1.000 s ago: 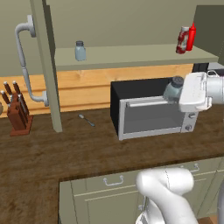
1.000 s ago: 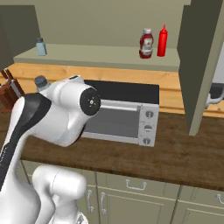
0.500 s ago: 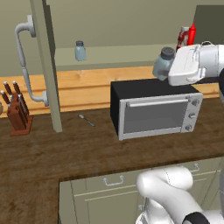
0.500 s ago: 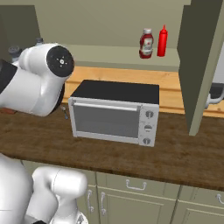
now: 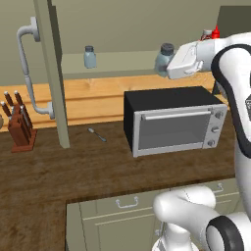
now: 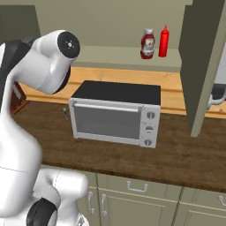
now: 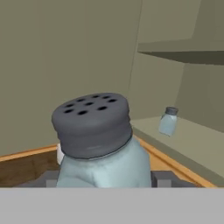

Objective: Put the shaker and condiment bottle from the counter next to their counterparts in the cabinet.

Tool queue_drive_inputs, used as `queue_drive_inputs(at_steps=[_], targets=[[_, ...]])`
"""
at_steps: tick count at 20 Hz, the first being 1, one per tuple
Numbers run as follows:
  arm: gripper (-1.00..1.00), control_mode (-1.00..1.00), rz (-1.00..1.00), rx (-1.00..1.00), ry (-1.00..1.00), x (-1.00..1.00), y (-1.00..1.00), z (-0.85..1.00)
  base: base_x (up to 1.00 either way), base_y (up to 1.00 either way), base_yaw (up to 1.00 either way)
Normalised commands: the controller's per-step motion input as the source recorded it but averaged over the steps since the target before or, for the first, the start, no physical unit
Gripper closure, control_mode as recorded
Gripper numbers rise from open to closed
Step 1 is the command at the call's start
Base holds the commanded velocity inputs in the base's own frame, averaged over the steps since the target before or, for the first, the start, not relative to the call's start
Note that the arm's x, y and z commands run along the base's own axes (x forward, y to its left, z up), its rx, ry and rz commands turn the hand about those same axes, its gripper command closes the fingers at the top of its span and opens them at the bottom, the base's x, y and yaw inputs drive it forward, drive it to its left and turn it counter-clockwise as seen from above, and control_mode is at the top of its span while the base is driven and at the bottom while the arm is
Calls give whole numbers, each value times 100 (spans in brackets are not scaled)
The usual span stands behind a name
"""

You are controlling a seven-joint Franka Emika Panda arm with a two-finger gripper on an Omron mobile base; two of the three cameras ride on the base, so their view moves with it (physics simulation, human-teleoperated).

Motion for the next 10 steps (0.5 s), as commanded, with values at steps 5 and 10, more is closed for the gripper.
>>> queue_drive_inputs(at_steps=[5,10], targets=[[100,-100,0,0,4,82,33,0,0,0,0],[100,-100,-1,0,8,59,28,0,0,0,0]])
